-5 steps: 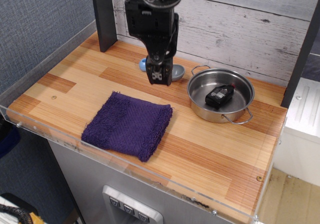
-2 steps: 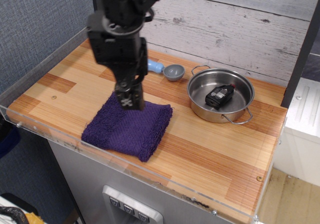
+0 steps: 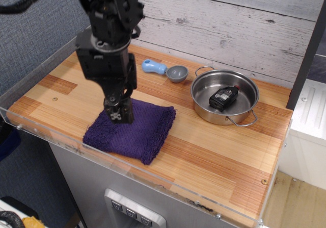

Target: Move blue cloth diagonally from bottom to top of the table

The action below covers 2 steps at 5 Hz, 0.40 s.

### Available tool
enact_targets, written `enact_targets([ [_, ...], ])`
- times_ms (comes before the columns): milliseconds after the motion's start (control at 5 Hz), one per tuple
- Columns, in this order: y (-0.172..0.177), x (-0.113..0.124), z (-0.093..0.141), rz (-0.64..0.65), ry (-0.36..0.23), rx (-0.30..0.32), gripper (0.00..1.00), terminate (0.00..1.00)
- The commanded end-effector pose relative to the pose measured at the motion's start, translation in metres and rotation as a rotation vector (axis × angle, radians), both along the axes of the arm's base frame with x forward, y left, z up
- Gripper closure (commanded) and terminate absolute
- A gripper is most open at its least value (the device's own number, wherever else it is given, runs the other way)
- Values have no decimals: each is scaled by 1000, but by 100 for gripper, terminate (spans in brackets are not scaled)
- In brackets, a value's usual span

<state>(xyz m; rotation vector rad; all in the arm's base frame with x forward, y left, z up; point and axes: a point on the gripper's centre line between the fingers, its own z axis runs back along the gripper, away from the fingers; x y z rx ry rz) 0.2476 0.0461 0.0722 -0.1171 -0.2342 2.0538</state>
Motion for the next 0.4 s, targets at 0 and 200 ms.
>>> enact_targets([
  [0, 1, 15, -23, -18, 28, 8, 0, 0],
  [200, 0, 13, -38, -19, 56, -5, 0, 0],
])
